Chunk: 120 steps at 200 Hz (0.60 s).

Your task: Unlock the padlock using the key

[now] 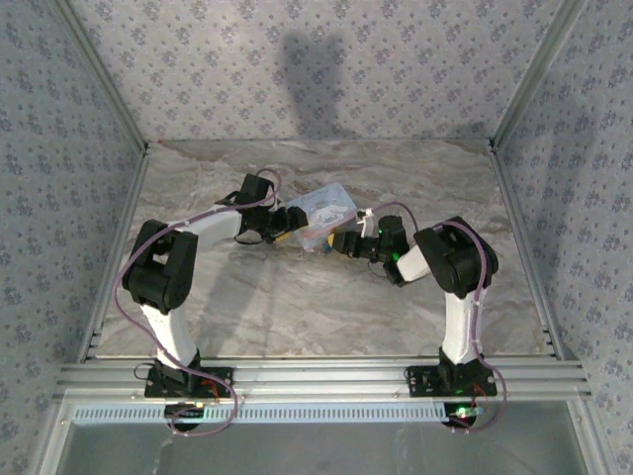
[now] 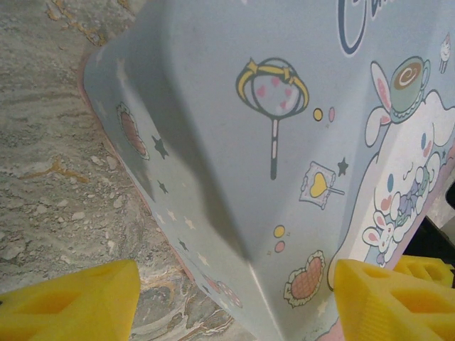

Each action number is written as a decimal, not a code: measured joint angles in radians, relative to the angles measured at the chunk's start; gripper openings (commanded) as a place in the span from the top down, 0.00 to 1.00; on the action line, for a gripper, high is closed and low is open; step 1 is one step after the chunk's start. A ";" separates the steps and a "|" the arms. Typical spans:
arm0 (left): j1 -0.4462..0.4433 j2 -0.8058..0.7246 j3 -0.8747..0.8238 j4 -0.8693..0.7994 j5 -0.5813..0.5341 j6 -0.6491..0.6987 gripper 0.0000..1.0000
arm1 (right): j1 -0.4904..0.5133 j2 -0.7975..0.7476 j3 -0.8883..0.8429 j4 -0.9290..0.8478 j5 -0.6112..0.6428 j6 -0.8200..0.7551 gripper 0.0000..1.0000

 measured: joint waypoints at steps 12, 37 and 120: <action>0.000 0.000 0.000 0.000 0.000 0.000 0.29 | -0.001 0.002 0.000 -0.003 0.004 0.001 0.79; 0.000 0.000 0.000 0.000 0.000 0.000 0.29 | -0.002 0.002 0.000 -0.011 0.013 0.000 0.86; 0.000 -0.004 -0.003 -0.001 -0.004 0.000 0.29 | -0.007 0.002 0.000 -0.020 0.017 0.016 0.99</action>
